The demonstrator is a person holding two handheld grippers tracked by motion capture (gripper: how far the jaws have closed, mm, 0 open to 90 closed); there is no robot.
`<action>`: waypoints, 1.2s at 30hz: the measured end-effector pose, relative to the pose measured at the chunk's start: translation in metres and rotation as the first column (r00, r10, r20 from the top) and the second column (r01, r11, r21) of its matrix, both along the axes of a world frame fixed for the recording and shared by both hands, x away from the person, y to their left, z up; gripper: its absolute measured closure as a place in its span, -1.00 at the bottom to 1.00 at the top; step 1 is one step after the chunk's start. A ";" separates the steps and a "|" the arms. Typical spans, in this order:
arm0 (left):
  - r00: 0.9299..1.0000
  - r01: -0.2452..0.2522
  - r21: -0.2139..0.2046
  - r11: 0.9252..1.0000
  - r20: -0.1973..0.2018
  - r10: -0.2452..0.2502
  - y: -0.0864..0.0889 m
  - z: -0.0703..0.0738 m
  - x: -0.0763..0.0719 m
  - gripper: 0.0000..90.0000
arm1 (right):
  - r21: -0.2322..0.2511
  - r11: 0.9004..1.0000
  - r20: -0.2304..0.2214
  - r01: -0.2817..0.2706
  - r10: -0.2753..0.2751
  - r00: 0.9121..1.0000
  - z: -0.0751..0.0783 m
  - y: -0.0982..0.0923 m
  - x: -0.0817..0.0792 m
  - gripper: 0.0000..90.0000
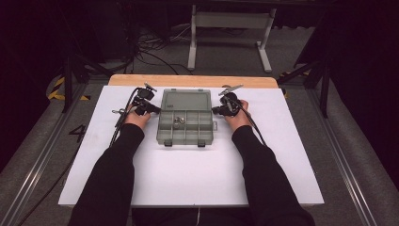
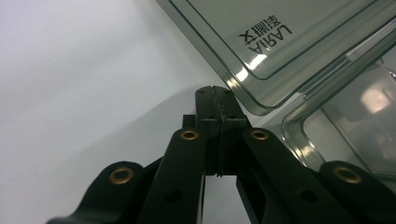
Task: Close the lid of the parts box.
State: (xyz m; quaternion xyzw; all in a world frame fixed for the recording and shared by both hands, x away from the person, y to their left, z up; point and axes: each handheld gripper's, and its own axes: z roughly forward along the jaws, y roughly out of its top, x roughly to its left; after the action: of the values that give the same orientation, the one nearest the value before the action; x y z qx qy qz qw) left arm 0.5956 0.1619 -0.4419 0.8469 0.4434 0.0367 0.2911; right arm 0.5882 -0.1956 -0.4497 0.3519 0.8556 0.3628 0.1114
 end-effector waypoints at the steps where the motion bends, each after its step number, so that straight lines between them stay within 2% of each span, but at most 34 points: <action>1: 1.000 0.002 -0.003 1.000 -0.002 -0.002 0.001 0.000 0.000 1.00 | 0.007 1.000 0.000 0.000 0.000 1.000 0.000 0.000 0.000 1.00; 4: 1.000 0.003 -0.001 1.000 0.001 -0.003 0.000 0.000 0.001 1.00 | 0.030 1.000 -0.005 0.005 -0.005 1.000 -0.002 -0.002 0.002 1.00; 13: 1.000 0.002 -0.006 1.000 0.017 -0.002 0.001 -0.001 0.002 1.00 | 0.039 0.999 0.019 0.003 -0.003 1.000 -0.004 -0.003 0.005 1.00; 16: 0.999 -0.006 0.009 1.000 0.041 0.006 -0.002 -0.001 0.001 1.00 | 0.052 0.999 0.021 0.005 -0.006 1.000 -0.005 -0.004 0.006 1.00; 21: 0.999 -0.006 0.008 1.000 0.050 0.006 -0.003 -0.001 0.002 1.00 | 0.048 0.999 0.035 0.000 -0.002 0.999 -0.005 -0.001 0.006 1.00; 28: 0.997 -0.004 0.013 1.000 0.080 0.003 -0.005 0.003 0.000 1.00 | 0.048 0.999 0.056 -0.009 0.006 0.998 -0.005 0.001 0.006 1.00; 36: 0.996 -0.010 -0.009 1.000 0.093 0.011 -0.005 0.005 0.000 1.00 | 0.036 0.999 0.083 0.004 -0.007 0.996 -0.002 0.001 0.006 1.00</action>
State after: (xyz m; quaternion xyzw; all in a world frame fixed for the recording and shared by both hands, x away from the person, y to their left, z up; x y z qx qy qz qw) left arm 0.5951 0.1569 -0.4366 0.8406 0.4341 0.0756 0.3149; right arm 0.5942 -0.1946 -0.4518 0.3409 0.8426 0.3921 0.1418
